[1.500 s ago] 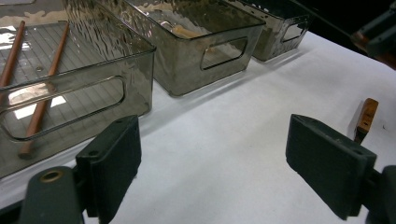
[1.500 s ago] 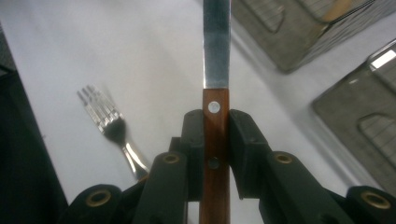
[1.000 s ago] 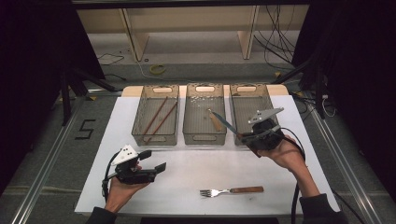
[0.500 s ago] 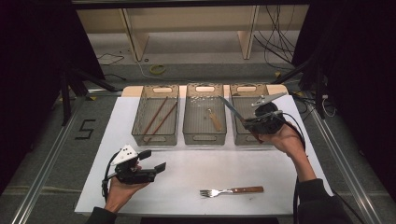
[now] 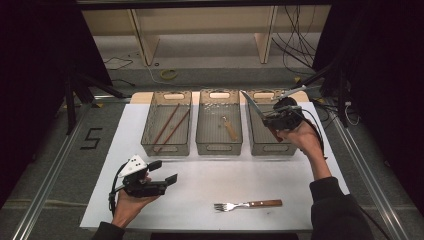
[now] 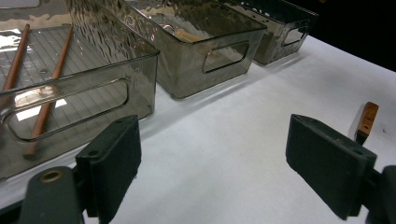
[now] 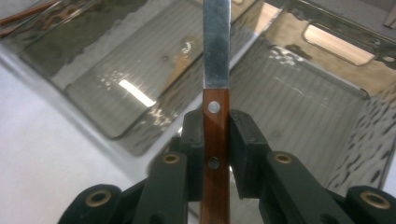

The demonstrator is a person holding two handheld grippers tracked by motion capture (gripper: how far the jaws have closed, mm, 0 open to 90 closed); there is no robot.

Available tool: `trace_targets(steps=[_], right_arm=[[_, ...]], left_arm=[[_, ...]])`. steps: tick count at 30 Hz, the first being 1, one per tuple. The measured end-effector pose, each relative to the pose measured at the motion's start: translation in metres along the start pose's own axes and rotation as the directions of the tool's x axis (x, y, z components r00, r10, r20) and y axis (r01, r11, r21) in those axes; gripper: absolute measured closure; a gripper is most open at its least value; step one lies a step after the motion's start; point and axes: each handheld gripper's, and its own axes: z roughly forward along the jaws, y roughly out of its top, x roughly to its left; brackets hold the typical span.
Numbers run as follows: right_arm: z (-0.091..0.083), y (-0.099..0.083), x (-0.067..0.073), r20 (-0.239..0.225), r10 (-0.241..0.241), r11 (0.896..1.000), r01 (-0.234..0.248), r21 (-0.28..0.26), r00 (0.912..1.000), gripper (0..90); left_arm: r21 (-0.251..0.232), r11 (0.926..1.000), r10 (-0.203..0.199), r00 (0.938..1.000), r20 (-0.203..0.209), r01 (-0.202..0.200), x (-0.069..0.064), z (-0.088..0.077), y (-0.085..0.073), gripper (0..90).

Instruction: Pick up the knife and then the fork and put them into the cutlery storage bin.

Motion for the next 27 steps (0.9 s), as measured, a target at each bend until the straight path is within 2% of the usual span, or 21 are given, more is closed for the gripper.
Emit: trace_targets(steps=[9, 22, 27], right_arm=[[0.013, 0.003, -0.016, 0.036, 0.072, 0.997, -0.073, 0.027, 0.9968, 77.4], [0.026, 0.000, -0.032, 0.074, 0.132, 0.989, -0.136, 0.052, 0.9885, 77.4], [0.030, 0.000, -0.032, 0.079, 0.137, 0.988, -0.142, 0.060, 0.9874, 77.4]], left_arm=[[-0.004, 1.0000, -0.004, 1.0000, -0.001, 0.004, 0.000, 0.000, 0.000, 17.6], [-0.005, 1.0000, -0.004, 1.0000, 0.000, 0.004, 0.000, 0.000, 0.000, 17.6], [-0.005, 1.0000, -0.003, 1.0000, -0.001, 0.003, 0.000, 0.000, 0.000, 17.6]])
